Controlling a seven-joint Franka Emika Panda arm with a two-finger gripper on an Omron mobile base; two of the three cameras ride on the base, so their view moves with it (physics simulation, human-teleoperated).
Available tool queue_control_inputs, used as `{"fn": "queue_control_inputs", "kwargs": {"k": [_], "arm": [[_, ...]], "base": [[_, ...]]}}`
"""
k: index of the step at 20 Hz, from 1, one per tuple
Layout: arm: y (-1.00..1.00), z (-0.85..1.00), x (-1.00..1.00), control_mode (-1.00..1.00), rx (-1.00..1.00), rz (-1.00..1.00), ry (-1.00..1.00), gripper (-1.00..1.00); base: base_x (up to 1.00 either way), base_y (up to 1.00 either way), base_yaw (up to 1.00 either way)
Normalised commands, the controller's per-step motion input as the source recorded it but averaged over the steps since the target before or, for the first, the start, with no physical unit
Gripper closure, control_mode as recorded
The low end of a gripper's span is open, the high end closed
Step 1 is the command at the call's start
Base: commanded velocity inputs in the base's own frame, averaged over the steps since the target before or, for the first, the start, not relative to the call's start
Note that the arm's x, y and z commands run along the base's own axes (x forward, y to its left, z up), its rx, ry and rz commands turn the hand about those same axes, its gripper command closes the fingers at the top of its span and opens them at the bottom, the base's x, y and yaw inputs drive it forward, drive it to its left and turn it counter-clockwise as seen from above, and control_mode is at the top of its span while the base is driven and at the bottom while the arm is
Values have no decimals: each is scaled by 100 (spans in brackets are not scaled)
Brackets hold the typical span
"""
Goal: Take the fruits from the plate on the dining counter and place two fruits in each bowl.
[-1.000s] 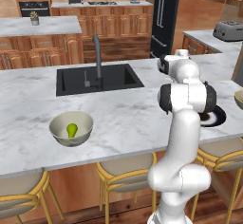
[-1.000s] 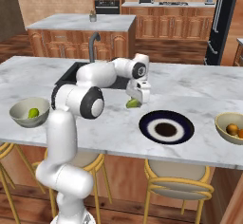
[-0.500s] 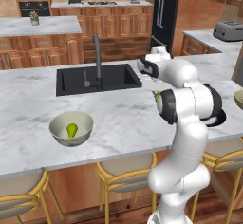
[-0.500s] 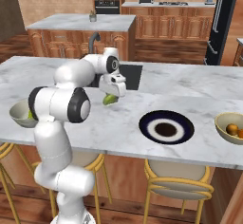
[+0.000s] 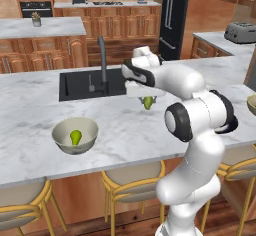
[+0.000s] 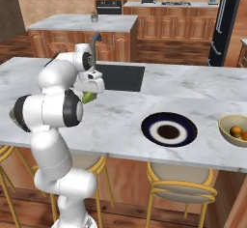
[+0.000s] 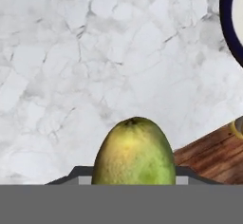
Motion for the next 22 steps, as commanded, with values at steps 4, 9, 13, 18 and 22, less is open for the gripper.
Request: {"fn": "queue_control_inputs", "kwargs": {"k": [4,9,13,18,22], "arm": [[91,12,-18,-100,0,26,0,100],[94,2,-3,-100,1,22,-1,100],[86,0,-4,-100,7,23,0,100],[76,-1,-11,-100,19,24,0,100],[62,-16,-10,-100,27,19,-1,100]], "base": [[0,0,0],[0,0,0],[0,0,0],[0,0,0],[0,0,0]]}}
